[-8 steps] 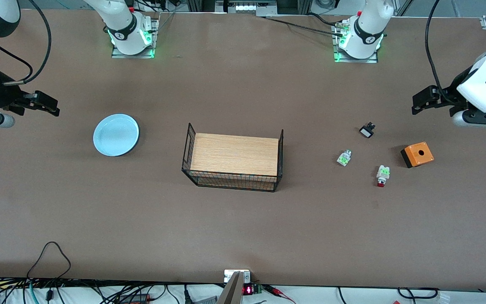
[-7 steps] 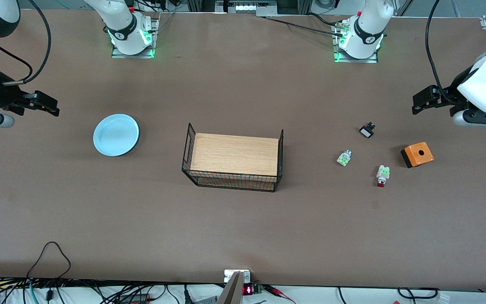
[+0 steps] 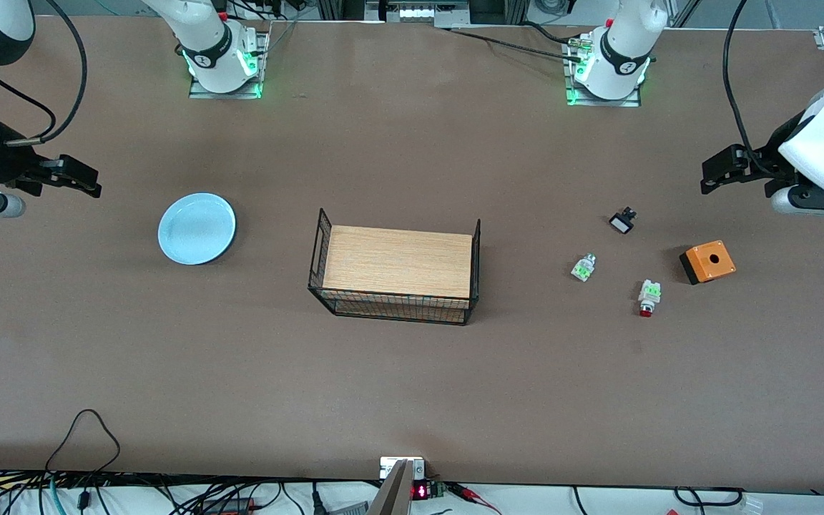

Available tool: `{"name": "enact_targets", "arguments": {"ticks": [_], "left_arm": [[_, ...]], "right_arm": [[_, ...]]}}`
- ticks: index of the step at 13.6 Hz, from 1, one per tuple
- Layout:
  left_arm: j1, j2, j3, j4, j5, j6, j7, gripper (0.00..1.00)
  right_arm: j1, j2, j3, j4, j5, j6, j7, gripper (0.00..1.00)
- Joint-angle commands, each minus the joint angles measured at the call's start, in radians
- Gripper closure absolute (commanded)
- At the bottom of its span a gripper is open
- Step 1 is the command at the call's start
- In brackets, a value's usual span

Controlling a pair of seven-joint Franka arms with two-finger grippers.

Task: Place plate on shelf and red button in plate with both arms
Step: 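Move the right gripper toward the light blue plate, then lower the right gripper to the plate rim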

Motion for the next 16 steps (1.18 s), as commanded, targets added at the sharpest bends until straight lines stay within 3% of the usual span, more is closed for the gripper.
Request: {"name": "enact_targets", "arguments": {"ticks": [1, 5, 10, 16], "left_arm": [[0.011, -0.013, -0.005, -0.004, -0.021, -0.006, 0.011, 0.00], [0.014, -0.012, -0.002, -0.007, -0.019, -0.009, 0.011, 0.00], [0.014, -0.012, 0.003, -0.010, -0.018, -0.012, 0.011, 0.00], [0.013, -0.010, 0.001, -0.010, -0.018, -0.008, 0.011, 0.00]], "right_arm": [[0.009, 0.063, 0.000, 0.021, 0.002, -0.020, 0.002, 0.00], [0.006, 0.114, -0.002, 0.010, -0.013, -0.014, 0.005, 0.00], [0.003, 0.214, -0.002, -0.033, -0.036, 0.095, 0.004, 0.00], [-0.097, 0.151, 0.000, -0.428, -0.036, 0.513, -0.103, 0.00]]}}
